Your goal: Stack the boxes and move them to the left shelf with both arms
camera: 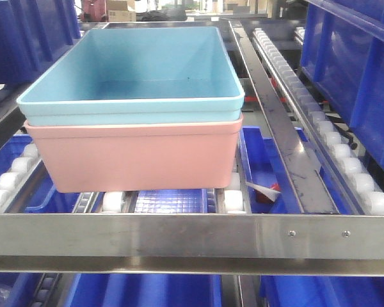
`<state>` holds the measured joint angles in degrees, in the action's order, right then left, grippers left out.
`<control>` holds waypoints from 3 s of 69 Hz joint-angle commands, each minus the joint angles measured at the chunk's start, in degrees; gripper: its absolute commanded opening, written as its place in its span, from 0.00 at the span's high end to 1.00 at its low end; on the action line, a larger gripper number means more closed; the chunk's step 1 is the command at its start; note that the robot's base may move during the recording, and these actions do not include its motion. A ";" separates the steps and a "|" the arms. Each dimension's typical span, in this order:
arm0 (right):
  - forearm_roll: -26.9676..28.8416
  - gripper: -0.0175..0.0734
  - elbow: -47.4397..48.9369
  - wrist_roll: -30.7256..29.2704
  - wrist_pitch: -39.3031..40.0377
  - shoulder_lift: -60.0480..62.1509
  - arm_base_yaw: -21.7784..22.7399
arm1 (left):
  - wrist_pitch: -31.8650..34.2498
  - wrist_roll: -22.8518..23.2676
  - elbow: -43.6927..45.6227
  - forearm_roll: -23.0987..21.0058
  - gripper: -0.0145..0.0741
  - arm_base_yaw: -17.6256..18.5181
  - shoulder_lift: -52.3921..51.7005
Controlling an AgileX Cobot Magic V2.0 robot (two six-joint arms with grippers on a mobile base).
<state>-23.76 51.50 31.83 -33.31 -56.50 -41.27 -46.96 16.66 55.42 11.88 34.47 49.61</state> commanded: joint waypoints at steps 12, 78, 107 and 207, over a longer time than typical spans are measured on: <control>-4.55 0.75 -14.70 -0.25 17.66 14.85 0.27 | 10.34 -6.77 -10.60 -3.75 0.84 0.47 -13.51; -8.99 0.75 -23.39 -0.25 20.80 23.21 0.27 | 12.08 -14.57 -19.60 -14.83 0.84 0.34 -22.40; -8.99 0.75 -23.39 -0.25 20.80 23.21 0.27 | 35.95 -29.39 -45.37 -24.48 0.84 -19.36 -43.09; -6.37 0.75 -23.39 -0.52 20.94 23.21 1.18 | 45.94 -29.39 -58.57 -24.35 0.84 -30.81 -51.06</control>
<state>-30.57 26.43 32.04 -16.52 -33.48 -41.14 -6.14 -12.39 -1.75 -11.81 3.82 -0.62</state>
